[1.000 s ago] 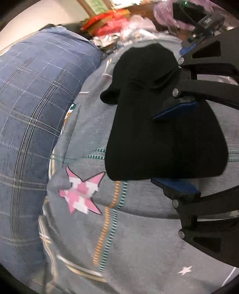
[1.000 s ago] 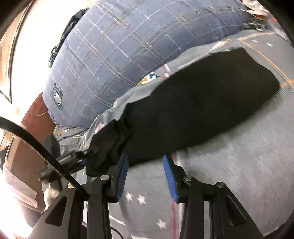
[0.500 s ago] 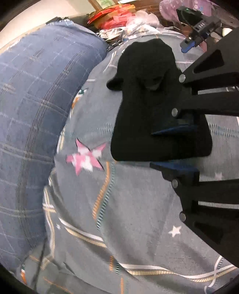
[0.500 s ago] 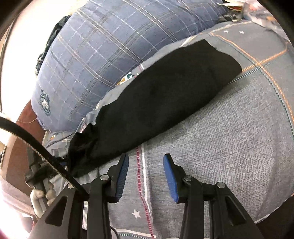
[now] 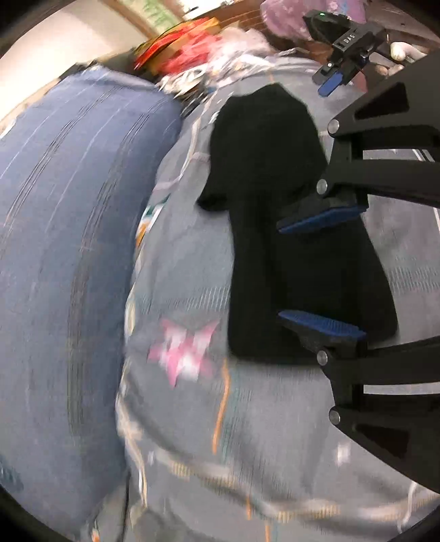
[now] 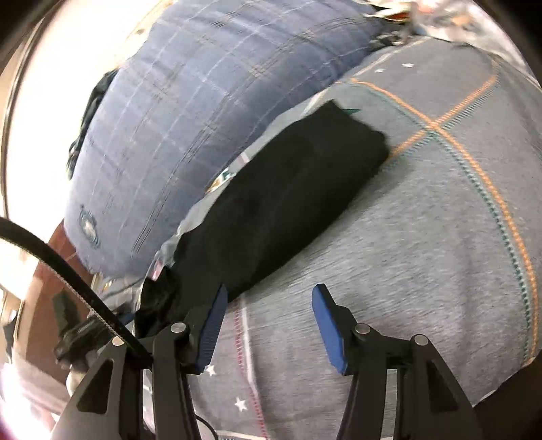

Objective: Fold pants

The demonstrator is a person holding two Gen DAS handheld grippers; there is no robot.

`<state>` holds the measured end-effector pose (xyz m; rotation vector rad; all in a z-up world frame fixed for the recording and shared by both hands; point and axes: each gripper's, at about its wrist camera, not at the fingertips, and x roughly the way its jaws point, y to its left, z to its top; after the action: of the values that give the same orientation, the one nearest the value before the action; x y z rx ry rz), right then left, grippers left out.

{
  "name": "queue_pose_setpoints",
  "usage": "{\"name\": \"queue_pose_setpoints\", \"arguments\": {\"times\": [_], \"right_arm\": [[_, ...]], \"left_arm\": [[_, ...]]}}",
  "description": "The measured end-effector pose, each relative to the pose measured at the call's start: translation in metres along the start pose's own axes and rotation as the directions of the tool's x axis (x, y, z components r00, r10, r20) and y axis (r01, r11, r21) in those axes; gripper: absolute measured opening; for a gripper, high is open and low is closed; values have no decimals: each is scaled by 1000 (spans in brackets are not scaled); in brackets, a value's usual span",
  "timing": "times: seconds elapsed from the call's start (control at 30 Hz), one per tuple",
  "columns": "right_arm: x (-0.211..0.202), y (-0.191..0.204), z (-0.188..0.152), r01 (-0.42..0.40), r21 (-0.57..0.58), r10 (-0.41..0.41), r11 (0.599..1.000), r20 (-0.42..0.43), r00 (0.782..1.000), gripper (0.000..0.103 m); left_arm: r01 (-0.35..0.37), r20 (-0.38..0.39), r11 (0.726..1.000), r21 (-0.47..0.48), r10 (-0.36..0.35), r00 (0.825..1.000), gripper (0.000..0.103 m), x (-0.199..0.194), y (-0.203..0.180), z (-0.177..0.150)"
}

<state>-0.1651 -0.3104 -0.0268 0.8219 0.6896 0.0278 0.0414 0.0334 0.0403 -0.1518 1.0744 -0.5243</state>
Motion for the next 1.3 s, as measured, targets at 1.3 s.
{"name": "queue_pose_setpoints", "arguments": {"times": [1.3], "right_arm": [[13,-59,60,35,83,-49,996,170,984,58]], "left_arm": [[119,-190,734,669,14,982,65,168,-320,66]]}}
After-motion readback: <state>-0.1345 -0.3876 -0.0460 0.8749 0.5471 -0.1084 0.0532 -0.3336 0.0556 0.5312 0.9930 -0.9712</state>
